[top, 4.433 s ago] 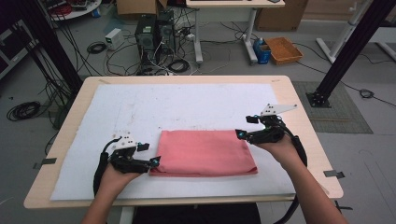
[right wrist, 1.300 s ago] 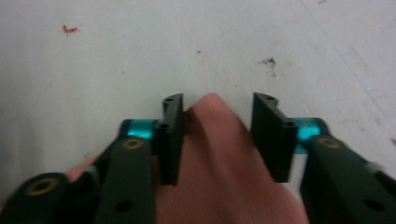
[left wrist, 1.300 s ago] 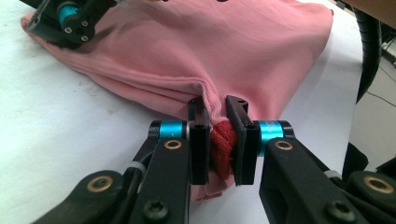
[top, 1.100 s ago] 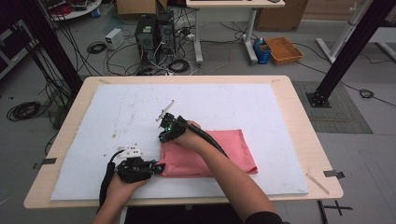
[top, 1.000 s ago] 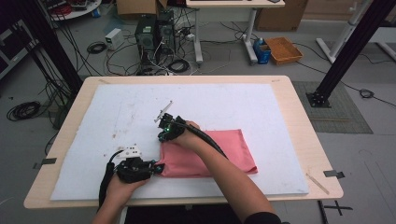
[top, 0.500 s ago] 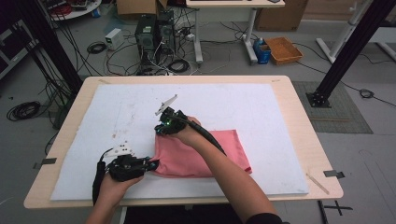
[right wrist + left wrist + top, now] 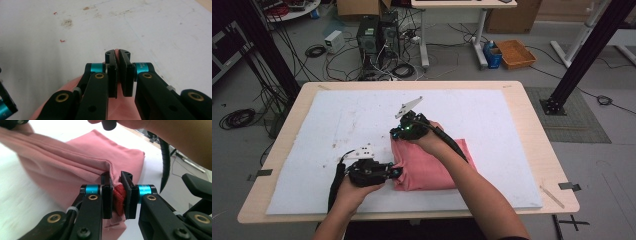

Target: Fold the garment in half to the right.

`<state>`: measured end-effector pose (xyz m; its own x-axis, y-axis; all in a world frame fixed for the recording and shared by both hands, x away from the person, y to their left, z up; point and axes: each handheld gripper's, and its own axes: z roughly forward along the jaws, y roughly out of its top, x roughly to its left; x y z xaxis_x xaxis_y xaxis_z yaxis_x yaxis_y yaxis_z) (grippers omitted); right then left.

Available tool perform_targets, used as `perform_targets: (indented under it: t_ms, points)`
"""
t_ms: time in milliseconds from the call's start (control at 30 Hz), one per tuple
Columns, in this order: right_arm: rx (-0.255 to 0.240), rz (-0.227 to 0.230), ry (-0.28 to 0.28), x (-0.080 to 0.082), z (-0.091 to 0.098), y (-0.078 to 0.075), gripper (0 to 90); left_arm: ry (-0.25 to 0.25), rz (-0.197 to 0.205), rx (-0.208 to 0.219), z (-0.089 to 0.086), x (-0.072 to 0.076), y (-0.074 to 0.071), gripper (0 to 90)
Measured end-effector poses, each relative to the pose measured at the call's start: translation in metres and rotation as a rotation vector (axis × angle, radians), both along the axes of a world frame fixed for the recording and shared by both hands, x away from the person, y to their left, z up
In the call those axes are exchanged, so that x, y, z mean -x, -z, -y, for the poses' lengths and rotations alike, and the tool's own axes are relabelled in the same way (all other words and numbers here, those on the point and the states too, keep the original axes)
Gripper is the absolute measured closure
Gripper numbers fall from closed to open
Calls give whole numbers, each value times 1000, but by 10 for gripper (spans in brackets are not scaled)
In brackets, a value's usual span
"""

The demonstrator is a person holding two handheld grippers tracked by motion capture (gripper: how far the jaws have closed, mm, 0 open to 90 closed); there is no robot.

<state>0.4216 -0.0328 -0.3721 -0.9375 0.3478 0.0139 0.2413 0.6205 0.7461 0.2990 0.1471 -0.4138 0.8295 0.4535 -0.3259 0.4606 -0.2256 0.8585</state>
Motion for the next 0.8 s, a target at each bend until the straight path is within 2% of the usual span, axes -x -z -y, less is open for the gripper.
perform_targets:
  t_ms: [200, 400, 800]
  points:
    - [-6, 12, 29, 0, 24, -5, 861, 46, -4, -15, 27, -10, -4, 800]
    - [-12, 14, 76, 1, 53, -6, 861, 83, -5, -19, 49, -17, -8, 801]
    - [-27, 19, 175, 7, 106, -8, 861, 174, -1, -41, 106, -31, -15, 801]
